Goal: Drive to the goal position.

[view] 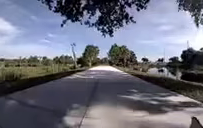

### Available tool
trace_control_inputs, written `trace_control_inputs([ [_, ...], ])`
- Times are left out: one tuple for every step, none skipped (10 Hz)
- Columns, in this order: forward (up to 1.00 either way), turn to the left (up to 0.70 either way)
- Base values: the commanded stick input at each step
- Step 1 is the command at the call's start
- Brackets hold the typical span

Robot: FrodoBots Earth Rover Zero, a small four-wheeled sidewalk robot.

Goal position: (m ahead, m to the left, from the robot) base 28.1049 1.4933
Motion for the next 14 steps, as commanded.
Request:
trace_control_inputs([
  [0.85,0.0],
  [0.85,0.0],
  [0.85,-0.01],
  [0.85,-0.02],
  [0.85,-0.03],
  [0.85,0.0],
  [0.85,0.0],
  [0.85,0.0],
  [0.85,0.0],
  [0.85,0.0],
  [0.85,0.0],
  [0.85,0.0],
  [0.85,0.0],
  [0.85,0.0],
])
